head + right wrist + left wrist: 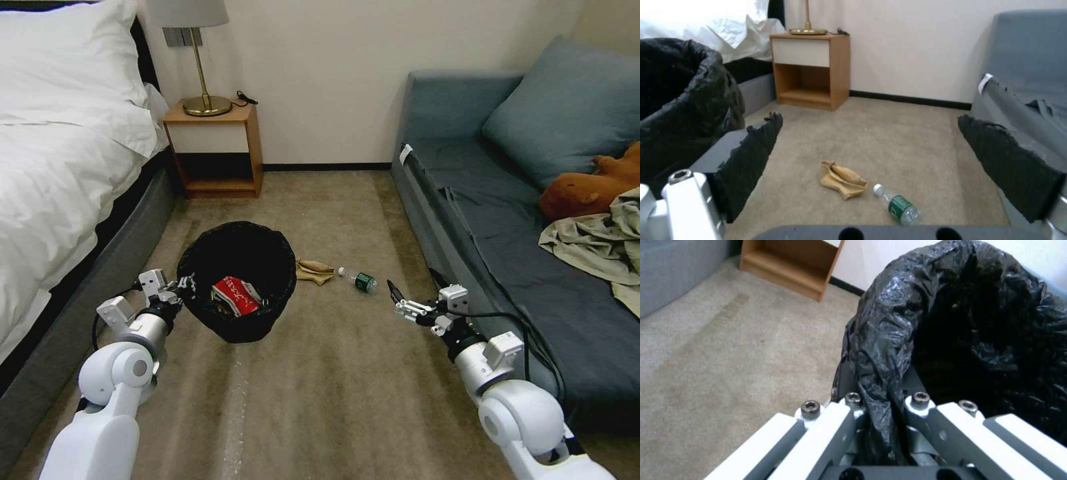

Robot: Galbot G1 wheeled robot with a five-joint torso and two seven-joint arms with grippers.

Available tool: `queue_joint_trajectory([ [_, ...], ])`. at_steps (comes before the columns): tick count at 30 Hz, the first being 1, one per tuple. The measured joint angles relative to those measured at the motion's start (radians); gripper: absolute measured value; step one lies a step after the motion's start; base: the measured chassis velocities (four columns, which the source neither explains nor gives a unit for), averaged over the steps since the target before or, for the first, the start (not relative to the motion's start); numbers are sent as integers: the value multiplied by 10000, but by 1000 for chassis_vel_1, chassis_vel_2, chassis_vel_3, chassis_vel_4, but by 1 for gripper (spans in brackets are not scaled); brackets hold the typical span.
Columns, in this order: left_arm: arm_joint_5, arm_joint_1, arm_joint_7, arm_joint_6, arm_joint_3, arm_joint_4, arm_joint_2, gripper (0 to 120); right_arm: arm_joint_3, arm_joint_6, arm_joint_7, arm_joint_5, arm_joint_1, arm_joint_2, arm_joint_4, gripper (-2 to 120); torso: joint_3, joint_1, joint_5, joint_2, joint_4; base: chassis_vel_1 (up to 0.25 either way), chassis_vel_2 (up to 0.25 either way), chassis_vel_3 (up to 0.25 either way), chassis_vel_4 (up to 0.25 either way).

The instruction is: Pick up the trash bin, then pick up the garbage on the floor and place it into the trash bin.

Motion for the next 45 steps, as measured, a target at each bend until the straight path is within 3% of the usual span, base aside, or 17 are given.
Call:
queue_joint_trajectory([
  [12, -10, -168, -2, -17, 55, 172, -61, 4, 174, -147, -122, 17, 72, -341, 76, 100, 1, 0, 2, -1, -2, 0, 0, 0, 0],
  [45, -23, -160, 6, -76, 37, 247, -64, 4, 212, -120, -343, -60, -105, -146, -94, 100, 1, 0, 1, -1, -2, -14, 22, 20, -16],
])
